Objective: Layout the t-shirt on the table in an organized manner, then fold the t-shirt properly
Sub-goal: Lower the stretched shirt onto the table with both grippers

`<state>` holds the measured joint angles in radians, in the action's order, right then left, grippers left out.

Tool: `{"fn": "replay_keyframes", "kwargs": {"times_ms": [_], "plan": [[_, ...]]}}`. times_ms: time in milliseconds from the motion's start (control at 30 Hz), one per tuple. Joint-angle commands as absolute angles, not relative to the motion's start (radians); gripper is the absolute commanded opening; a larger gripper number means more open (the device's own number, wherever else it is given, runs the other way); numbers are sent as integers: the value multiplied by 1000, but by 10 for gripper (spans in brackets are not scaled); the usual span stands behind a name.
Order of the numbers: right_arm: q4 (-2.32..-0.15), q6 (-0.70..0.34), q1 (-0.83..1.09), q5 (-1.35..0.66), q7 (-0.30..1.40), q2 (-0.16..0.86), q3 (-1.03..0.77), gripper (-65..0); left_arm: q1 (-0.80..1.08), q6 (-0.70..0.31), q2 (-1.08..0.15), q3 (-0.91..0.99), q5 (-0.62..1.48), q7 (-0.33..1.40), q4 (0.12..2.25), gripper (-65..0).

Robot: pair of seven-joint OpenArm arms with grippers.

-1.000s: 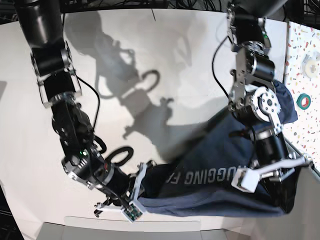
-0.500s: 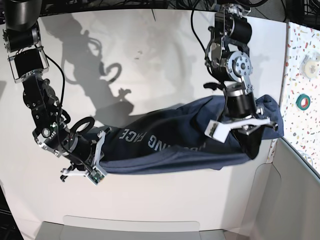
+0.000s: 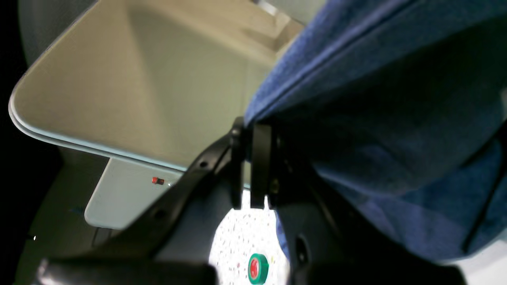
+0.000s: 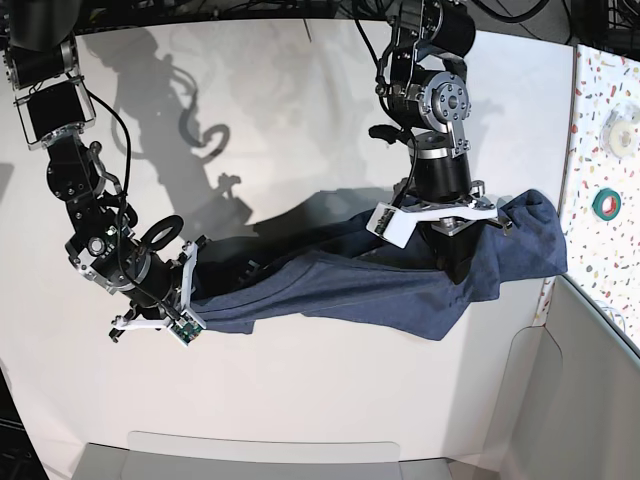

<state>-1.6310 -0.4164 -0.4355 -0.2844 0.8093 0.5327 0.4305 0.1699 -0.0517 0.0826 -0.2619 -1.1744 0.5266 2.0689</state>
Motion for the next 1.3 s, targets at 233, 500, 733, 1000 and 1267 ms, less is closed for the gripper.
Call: {"fn": "replay_keyframes", "kwargs": {"times_ms": [233, 500, 733, 1000, 1267], "plan": [[-1644, -409, -456, -280, 786, 544, 420, -650, 159, -25, 91, -263, -1188, 518, 2089, -650], [-1643, -409, -438, -280, 785, 533, 423, -650, 154, -25, 140, -263, -1188, 518, 2089, -650], [-1643, -409, -438, -280, 785, 526, 424, -650, 154, -25, 140, -263, -1188, 518, 2089, -650], [-1641, -409, -438, -278, 786, 524, 424, -650, 154, -25, 140, -263, -1188, 518, 2089, -650], [-1639, -409, -429, -278, 788, 524, 424, -650, 151, -25, 140, -263, -1188, 518, 2089, -650]]}}
